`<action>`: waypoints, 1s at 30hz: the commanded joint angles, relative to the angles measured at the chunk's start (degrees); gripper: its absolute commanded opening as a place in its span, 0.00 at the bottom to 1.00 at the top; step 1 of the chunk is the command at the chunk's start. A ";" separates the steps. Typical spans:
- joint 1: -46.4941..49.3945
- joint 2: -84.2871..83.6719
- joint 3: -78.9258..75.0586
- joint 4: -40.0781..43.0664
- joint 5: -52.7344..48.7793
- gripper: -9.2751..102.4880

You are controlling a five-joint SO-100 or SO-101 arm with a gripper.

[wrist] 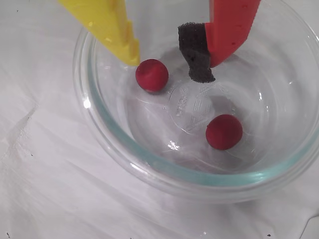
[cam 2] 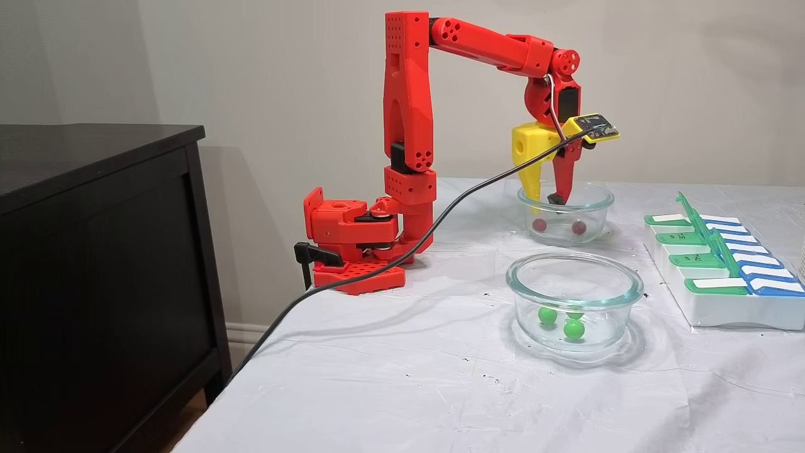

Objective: Sort medicines into box.

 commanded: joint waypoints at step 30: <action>-7.73 -12.92 -18.98 15.38 -0.53 0.25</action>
